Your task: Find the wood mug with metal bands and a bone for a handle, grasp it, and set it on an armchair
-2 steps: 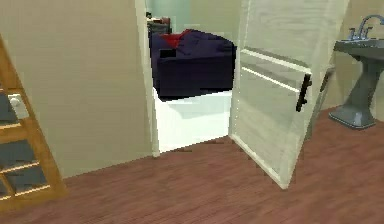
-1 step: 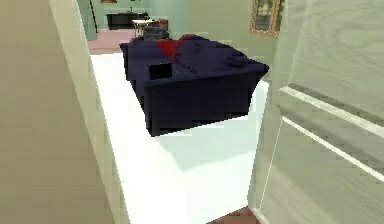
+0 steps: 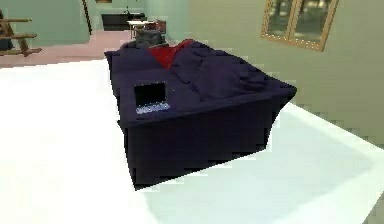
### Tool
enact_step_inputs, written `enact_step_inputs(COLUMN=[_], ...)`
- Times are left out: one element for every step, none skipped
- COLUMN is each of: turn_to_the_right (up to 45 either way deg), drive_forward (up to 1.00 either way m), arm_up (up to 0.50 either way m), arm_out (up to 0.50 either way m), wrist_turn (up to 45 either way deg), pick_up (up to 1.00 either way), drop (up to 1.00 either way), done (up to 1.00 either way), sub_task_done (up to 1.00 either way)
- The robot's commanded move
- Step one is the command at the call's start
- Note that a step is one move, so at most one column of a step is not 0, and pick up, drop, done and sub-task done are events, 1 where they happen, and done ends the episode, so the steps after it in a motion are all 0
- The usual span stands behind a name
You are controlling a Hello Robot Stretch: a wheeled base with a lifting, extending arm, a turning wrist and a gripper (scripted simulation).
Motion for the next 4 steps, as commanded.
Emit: enact_step_inputs(turn_to_the_right=[-36.0,0.0,-9.0,0.0], drive_forward=[0.0,1.0,0.0,0.2], arm_up=[0.0,0.0,0.0,0.0], arm_out=[0.0,0.0,0.0,0.0], wrist_turn=[0.0,0.0,0.0,0.0], pick_up=[0.0,0.0,0.0,0.0], drop=[0.0,0.0,0.0,0.0], done=[0.0,0.0,0.0,0.0], sub_task_done=[0.0,0.0,0.0,0.0])
